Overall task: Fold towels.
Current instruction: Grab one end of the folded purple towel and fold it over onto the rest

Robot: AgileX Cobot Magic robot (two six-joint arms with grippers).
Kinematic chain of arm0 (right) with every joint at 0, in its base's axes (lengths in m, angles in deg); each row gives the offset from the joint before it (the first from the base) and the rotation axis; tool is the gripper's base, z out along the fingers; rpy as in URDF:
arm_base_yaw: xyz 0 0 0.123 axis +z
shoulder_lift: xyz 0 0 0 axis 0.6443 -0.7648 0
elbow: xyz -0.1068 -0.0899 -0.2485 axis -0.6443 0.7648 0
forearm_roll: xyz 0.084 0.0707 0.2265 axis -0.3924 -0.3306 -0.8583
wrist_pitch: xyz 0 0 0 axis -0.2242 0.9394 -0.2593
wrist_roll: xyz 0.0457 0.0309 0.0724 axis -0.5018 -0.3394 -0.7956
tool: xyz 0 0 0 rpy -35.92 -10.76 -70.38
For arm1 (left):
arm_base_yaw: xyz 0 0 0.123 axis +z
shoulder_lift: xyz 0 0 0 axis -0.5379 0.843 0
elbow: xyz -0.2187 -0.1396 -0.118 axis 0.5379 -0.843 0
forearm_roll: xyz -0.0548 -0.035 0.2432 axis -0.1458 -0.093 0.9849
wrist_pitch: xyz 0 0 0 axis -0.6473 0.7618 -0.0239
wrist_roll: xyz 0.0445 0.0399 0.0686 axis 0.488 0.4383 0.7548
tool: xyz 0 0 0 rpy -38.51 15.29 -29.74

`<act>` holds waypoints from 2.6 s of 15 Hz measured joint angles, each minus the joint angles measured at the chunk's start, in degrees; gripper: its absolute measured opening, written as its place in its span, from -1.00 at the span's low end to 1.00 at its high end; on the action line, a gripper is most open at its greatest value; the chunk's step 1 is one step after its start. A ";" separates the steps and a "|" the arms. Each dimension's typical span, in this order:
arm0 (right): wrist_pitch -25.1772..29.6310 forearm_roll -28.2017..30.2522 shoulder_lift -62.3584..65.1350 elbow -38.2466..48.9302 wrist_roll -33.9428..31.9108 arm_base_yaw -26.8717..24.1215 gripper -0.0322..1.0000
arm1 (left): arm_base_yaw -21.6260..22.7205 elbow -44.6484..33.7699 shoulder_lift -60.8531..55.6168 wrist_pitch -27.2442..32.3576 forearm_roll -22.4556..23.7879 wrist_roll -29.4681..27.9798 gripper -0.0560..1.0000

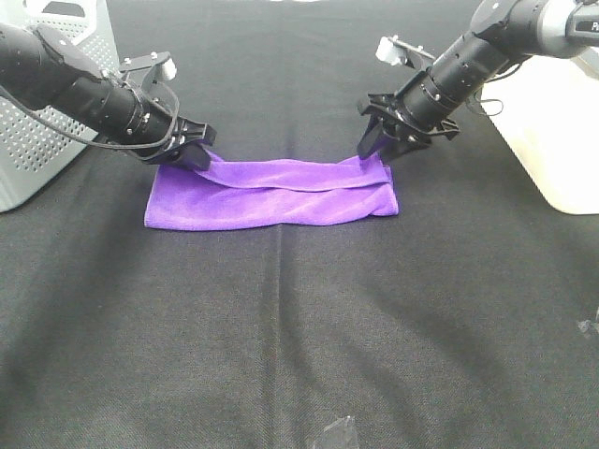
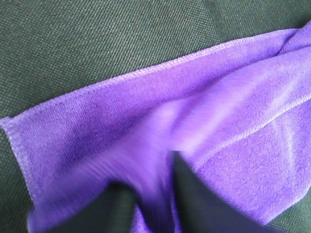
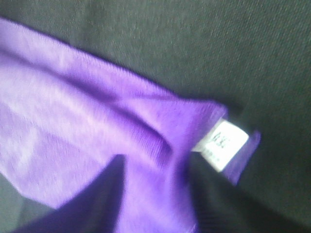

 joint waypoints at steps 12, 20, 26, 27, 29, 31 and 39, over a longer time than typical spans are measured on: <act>14.09 7.39 8.88 -0.11 -6.70 -0.06 0.38 | 9.28 7.22 0.63 25.73 13.46 -14.44 0.78; 14.15 6.59 8.88 -0.11 -6.99 -0.06 0.38 | 11.29 10.08 7.45 27.33 1.49 -7.33 0.78; 14.15 6.02 8.88 -0.11 -6.99 -0.06 0.38 | 6.70 18.74 12.66 30.54 0.63 -11.23 0.78; 14.15 5.73 8.88 -0.11 -6.99 -0.06 0.38 | 5.44 20.05 13.58 31.17 0.40 -11.52 0.78; 14.15 5.56 8.88 -0.11 -6.99 -0.06 0.38 | 2.29 21.31 14.32 31.34 -0.40 -11.63 0.77; 14.15 5.56 8.88 -0.11 -6.99 -0.06 0.38 | 1.89 21.31 14.32 31.51 -0.46 -11.63 0.77; 14.15 5.27 8.88 -0.11 -8.19 -0.06 0.38 | 1.89 21.60 14.84 34.15 8.48 -19.60 -0.38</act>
